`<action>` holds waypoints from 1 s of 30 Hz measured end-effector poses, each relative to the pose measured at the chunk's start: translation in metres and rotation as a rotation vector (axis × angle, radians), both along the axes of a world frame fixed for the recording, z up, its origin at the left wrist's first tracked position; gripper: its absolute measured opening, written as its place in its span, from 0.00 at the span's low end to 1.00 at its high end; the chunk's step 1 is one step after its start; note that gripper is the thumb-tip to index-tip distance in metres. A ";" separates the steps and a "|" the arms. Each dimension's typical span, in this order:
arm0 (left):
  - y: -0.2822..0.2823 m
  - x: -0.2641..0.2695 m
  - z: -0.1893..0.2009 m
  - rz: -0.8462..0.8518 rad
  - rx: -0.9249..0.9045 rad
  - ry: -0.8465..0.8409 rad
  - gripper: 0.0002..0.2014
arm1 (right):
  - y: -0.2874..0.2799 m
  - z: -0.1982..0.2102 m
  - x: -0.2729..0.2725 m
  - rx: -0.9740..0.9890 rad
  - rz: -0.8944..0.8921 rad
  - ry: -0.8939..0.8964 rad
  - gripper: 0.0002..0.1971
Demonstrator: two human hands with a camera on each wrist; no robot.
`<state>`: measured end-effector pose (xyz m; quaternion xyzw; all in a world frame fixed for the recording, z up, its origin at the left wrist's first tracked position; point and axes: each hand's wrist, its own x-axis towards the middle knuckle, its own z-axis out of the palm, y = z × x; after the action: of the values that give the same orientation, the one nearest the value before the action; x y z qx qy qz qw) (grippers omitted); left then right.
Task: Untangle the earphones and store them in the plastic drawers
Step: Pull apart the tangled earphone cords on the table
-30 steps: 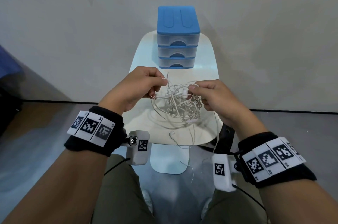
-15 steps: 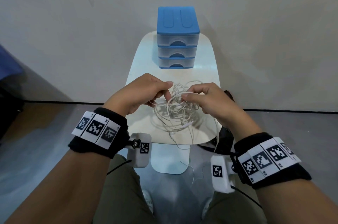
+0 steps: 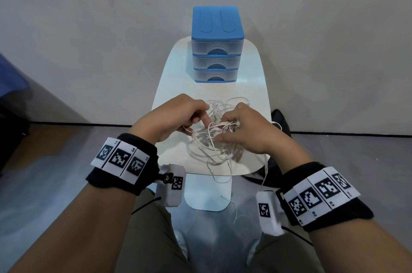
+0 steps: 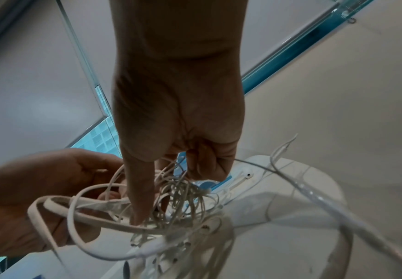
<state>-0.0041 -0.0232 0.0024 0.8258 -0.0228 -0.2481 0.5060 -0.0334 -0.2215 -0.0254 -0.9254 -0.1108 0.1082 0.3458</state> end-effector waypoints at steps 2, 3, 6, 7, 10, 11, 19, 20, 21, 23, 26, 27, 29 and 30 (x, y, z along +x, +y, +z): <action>0.002 -0.001 -0.001 -0.056 0.023 -0.020 0.13 | -0.004 -0.001 0.001 0.050 -0.006 -0.014 0.10; 0.002 -0.002 -0.002 -0.088 0.041 -0.033 0.12 | -0.005 -0.002 0.002 0.069 -0.007 -0.016 0.09; 0.003 -0.002 -0.004 -0.125 0.068 -0.065 0.11 | -0.008 -0.004 0.004 0.116 -0.006 -0.002 0.07; 0.003 -0.002 -0.005 -0.127 0.064 -0.072 0.11 | -0.009 -0.004 0.004 0.135 -0.014 0.004 0.06; 0.002 0.001 -0.006 -0.118 0.076 -0.097 0.08 | -0.011 -0.003 0.004 0.253 -0.060 0.035 0.02; 0.002 0.002 -0.006 -0.111 0.084 -0.104 0.07 | -0.011 -0.003 0.003 0.301 -0.083 0.050 0.02; -0.003 0.002 -0.009 -0.074 0.118 -0.131 0.13 | -0.010 0.001 0.002 0.434 -0.118 0.150 0.06; -0.003 0.003 -0.010 -0.064 0.116 -0.139 0.13 | -0.010 0.002 0.001 0.441 -0.118 0.171 0.08; -0.003 0.003 -0.010 -0.048 0.113 -0.148 0.13 | -0.010 0.003 0.001 0.449 -0.120 0.191 0.11; -0.004 0.003 -0.011 -0.021 0.093 -0.157 0.11 | -0.006 0.003 0.002 0.453 -0.140 0.207 0.16; -0.005 0.003 -0.011 -0.004 0.066 -0.168 0.11 | -0.004 0.000 0.002 0.416 -0.157 0.143 0.18; -0.005 0.004 -0.012 0.004 0.057 -0.174 0.11 | -0.004 0.000 0.002 0.400 -0.151 0.125 0.16; -0.004 0.004 -0.014 0.018 0.043 -0.176 0.11 | -0.004 -0.001 0.000 0.363 -0.130 0.092 0.14; -0.004 0.004 -0.014 0.020 0.038 -0.174 0.11 | -0.004 -0.001 0.000 0.347 -0.119 0.073 0.12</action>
<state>-0.0001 -0.0268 -0.0120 0.8538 -0.0539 -0.1709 0.4887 -0.0337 -0.2254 -0.0268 -0.8523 -0.0603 0.1003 0.5099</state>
